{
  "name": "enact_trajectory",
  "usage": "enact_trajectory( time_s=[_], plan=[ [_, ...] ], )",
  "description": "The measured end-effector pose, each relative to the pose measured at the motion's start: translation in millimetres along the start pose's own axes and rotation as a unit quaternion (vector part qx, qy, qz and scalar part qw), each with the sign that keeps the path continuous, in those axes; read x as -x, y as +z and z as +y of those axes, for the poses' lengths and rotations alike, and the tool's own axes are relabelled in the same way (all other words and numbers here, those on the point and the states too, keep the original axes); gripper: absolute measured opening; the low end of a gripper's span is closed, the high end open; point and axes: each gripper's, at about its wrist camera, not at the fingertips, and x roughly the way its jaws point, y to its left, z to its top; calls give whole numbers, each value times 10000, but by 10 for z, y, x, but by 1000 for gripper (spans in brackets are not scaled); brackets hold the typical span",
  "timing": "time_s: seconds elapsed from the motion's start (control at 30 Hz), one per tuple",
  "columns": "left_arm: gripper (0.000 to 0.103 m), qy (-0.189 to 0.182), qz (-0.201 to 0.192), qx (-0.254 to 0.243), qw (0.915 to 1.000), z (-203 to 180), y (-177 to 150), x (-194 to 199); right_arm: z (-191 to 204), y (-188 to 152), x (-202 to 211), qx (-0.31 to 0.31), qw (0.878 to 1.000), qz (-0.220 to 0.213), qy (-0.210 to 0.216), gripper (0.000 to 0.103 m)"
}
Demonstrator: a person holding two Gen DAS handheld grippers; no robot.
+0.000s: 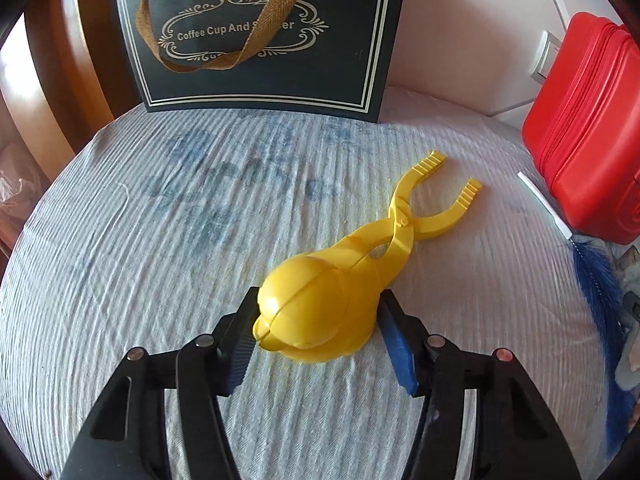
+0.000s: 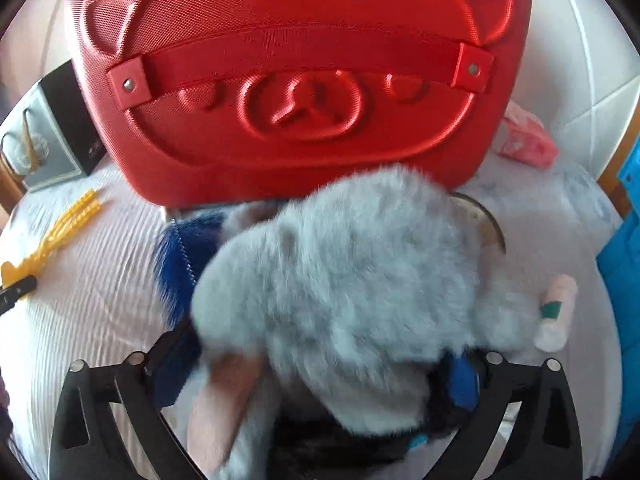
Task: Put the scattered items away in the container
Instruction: 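Grasp the yellow snowball-maker toy with the left gripper while the right grasps the grey bunny plush, then lift the yellow toy with the left gripper while the right lifts the grey bunny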
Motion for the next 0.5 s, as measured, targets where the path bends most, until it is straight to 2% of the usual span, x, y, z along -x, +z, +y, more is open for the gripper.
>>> enact_trajectory(
  time_s=[0.1,0.13,0.17,0.23,0.37,0.5],
  plan=[
    [56,19,6,-5,10000,-57,7,-2,4,69,-64,-13,9999,-14,-110,102],
    [55,-1,19,6,10000,-70,-8,10,5,81,-59,0,9997,4,-226,94],
    [55,-13,25,22,10000,-83,-24,31,9,84,-29,20,9995,-7,-318,79],
    [55,-71,-29,36,10000,-116,-67,117,-3,64,35,12,9997,-7,-240,71],
    [55,-150,-199,47,9997,-205,-147,418,-45,-18,214,-90,10000,-15,36,67],
    [55,-256,-401,61,9988,-282,-241,805,-64,-100,625,-288,9983,-266,423,67]
  ],
)
